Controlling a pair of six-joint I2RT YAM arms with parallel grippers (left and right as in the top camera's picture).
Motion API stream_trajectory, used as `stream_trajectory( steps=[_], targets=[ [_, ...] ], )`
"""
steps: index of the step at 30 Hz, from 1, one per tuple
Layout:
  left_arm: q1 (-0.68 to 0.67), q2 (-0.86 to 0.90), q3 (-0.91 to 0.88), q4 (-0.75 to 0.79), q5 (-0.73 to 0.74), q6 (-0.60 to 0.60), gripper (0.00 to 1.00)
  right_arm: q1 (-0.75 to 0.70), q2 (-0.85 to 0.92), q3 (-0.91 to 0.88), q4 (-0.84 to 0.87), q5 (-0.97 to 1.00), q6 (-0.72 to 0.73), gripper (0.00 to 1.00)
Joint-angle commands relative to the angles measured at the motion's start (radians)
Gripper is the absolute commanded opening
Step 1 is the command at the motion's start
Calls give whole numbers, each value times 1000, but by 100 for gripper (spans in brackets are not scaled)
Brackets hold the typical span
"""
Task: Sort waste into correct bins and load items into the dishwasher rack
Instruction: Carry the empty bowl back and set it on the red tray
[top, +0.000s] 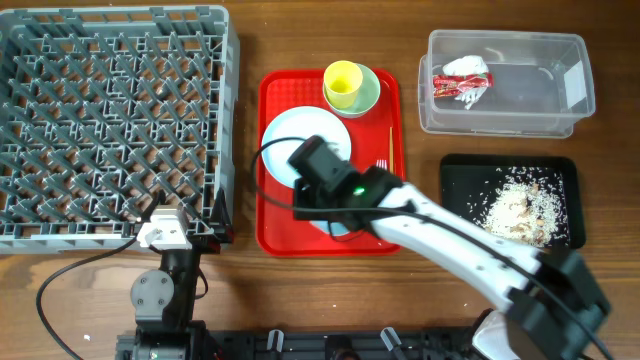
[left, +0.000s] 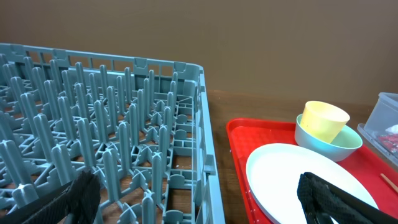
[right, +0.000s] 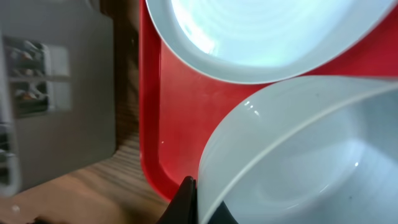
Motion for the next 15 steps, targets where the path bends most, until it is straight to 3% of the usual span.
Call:
stream_trajectory(
  steps=[1, 3, 6, 10, 12, 15],
  targets=[
    [-4, -3, -2, -5, -10, 16, 100, 19, 76, 4, 33, 34, 42, 4],
    [-4, -3, -2, -5, -10, 16, 100, 19, 81, 4, 45, -5, 37, 5],
    [-4, -3, -2, -5, -10, 16, 100, 19, 80, 9, 77, -89, -21, 14],
    [-4, -3, -2, -5, -10, 16, 100, 17, 71, 17, 73, -137, -70, 34],
    [-4, -3, -2, -5, -10, 16, 100, 1, 47, 52, 33, -179, -90, 47],
    [-4, -3, -2, -5, -10, 16, 100, -46, -3, 149, -75, -178, -127, 80]
  ],
)
